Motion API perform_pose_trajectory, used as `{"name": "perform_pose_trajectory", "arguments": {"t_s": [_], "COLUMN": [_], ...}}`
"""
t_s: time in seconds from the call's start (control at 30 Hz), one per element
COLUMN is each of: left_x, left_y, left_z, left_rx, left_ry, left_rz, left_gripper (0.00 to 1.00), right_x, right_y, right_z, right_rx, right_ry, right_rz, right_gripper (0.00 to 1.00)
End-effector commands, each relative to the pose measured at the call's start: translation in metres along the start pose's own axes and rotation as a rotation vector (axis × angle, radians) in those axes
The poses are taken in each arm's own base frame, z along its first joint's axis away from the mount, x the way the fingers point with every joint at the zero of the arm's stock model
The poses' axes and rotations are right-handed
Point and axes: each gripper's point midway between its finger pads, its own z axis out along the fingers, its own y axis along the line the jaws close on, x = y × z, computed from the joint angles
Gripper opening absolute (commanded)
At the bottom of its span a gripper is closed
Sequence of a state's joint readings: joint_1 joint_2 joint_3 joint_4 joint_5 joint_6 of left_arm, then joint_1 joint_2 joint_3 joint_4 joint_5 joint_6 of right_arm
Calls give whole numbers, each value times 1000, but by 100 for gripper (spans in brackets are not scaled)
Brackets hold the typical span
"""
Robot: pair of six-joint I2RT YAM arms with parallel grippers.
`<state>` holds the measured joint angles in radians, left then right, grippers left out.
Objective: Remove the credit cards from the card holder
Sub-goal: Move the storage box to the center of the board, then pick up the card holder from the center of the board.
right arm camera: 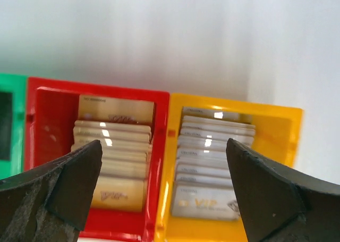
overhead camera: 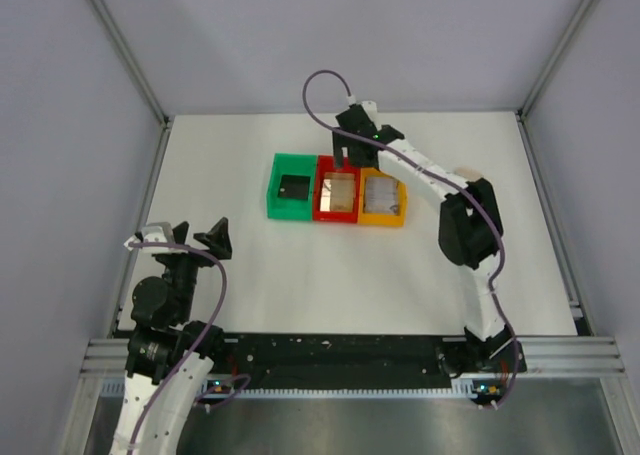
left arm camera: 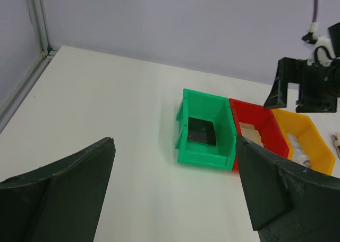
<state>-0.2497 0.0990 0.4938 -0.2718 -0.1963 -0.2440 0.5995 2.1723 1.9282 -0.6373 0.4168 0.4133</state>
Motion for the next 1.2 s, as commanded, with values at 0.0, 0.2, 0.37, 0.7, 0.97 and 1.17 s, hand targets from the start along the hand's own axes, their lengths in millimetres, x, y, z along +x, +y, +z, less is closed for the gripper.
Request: {"name": "perform_pose_trajectory", "arguments": {"t_s": [0.0,0.2,0.37,0.7,0.97,1.17], "left_x": [-22,-26,-27,-27,-27,-26], "left_y": [-4,-3,-6,-5,-5,-6], "left_z": [-4,-7,-9,-9,-9,-8], "left_rx": [13,11,23,20,18,24], "left_ry": [-60,-78,-83,-85,-84,-81], "left_rz": [-2,-7,-11,-8,-3,-5], "left_gripper": [99,99,99,99,99,99], "right_x": [-80,-51,-8,45,81,98], "right_y": [-34,-155,-244,-309,-317,-318], "right_z": [-106,-100,-75,-12,14,25], "right_rx": [-67,98,207,178,113,15], "right_ry": [-225,-154,-42,122,197,184], "right_rz": [33,195,390,605,713,772], "right_gripper": [99,98,97,97,88,75]}}
